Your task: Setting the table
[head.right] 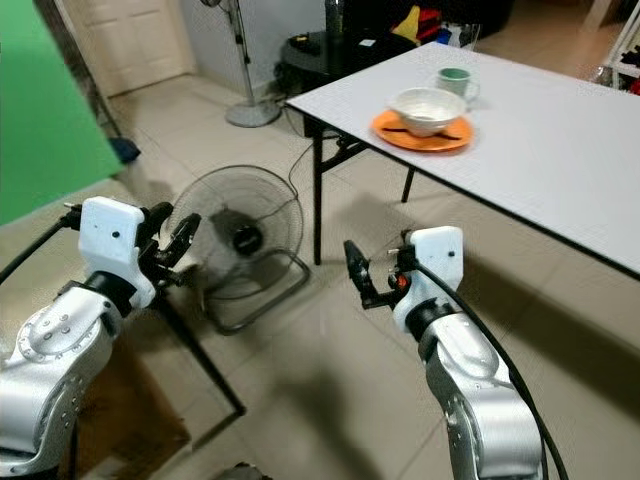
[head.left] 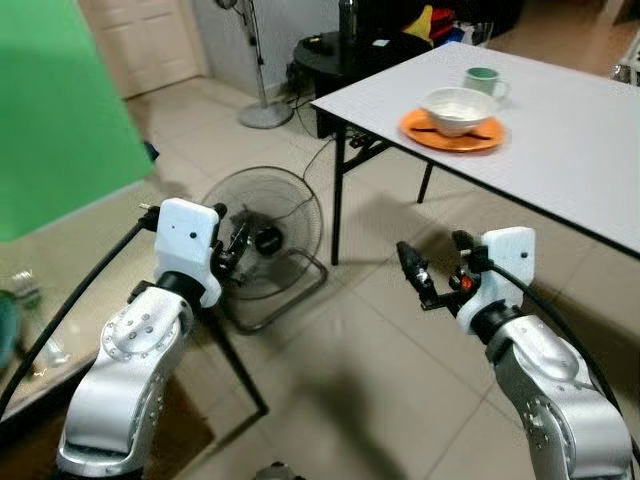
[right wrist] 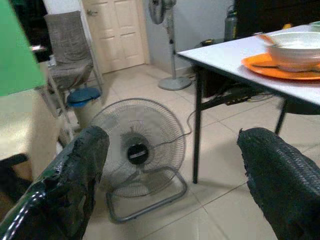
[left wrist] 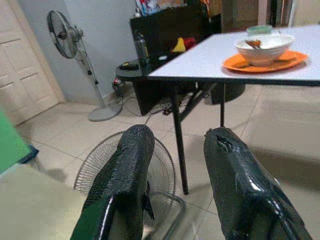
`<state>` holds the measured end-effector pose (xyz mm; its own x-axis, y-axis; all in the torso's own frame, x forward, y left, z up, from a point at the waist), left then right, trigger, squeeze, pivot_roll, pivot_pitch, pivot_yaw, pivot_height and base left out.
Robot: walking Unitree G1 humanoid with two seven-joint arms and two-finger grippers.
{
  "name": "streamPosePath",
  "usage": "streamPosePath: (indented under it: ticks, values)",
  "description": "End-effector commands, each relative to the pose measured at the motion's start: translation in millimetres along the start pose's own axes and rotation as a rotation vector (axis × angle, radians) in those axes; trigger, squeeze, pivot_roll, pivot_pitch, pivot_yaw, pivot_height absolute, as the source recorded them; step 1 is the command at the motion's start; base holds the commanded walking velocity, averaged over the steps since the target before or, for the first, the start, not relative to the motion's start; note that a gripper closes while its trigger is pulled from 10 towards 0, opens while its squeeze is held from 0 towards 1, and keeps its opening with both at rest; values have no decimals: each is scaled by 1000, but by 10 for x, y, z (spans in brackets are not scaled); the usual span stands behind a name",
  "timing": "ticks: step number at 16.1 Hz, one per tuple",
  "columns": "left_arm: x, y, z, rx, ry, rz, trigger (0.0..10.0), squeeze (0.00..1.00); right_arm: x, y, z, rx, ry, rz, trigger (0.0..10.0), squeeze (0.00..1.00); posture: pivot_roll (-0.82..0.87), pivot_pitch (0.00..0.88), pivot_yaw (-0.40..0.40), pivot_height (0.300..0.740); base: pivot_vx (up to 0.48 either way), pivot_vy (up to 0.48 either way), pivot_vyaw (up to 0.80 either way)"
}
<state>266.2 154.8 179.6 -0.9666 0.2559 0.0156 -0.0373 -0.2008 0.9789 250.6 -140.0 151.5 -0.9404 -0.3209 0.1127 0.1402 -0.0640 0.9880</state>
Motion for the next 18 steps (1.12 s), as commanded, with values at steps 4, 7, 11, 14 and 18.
streamPosePath:
  ticks: [4,7,11,14,18]
  values:
    - [26,4,19,-2,24,-4,10000,0,-33,24,102,19,128,14,10000,1000,106,0,64,740,0,0,800]
    - [28,3,37,-10,35,-5,10000,0,-35,31,93,28,154,19,10000,1000,109,0,60,740,0,0,800]
    - [31,32,65,-11,47,-21,10000,0,-54,35,119,26,184,19,10000,1000,115,0,57,740,0,0,800]
    - [32,36,85,-8,53,-19,10000,0,-94,49,105,35,175,10,10000,1000,121,0,55,740,189,0,800]
    - [34,35,104,-3,55,-15,10000,0,-124,73,72,-12,121,-11,10000,1000,121,0,55,740,297,0,200]
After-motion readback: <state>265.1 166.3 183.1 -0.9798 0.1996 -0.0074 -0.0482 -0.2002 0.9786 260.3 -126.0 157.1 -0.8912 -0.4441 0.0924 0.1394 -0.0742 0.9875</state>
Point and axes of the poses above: a point about 5 cm out from each wrist's last joint towards the gripper, its own x axis pointing back from the gripper into the wrist, its own y axis along the axis of the wrist's last joint, z = x × y, the point moved 1 cm from there along -x, pointing out of the wrist towards the gripper, and after that the axes turned 2 degrees about -x, right-handed, at the moved point
